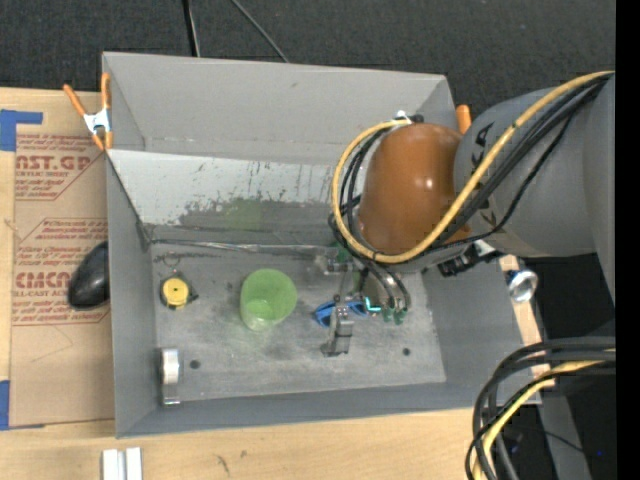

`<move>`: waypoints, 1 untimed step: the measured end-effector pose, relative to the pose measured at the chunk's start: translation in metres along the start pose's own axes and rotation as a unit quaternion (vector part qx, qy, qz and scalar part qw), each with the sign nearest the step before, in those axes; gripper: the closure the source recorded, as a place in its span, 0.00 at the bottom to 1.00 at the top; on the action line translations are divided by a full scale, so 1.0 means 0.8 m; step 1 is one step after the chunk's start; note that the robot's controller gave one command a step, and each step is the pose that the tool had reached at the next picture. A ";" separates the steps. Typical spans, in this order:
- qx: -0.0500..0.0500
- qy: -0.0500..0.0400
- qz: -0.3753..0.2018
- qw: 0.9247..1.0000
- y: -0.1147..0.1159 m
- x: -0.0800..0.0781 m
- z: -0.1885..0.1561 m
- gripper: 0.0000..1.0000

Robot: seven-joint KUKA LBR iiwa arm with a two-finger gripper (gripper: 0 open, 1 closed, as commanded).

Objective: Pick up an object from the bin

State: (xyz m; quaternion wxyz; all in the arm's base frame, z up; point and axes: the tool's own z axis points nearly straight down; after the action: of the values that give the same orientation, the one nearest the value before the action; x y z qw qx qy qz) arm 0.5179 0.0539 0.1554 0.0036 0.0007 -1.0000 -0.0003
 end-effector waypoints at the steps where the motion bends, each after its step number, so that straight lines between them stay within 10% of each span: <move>1: 0.000 -0.003 -0.092 0.996 0.069 -0.076 0.090 0.00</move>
Offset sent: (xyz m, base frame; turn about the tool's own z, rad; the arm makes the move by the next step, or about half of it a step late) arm 0.0609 0.0538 -0.0700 -0.1820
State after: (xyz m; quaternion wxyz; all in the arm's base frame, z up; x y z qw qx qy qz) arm 0.5781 0.1095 0.0834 0.0006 0.0925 -0.9957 -0.0006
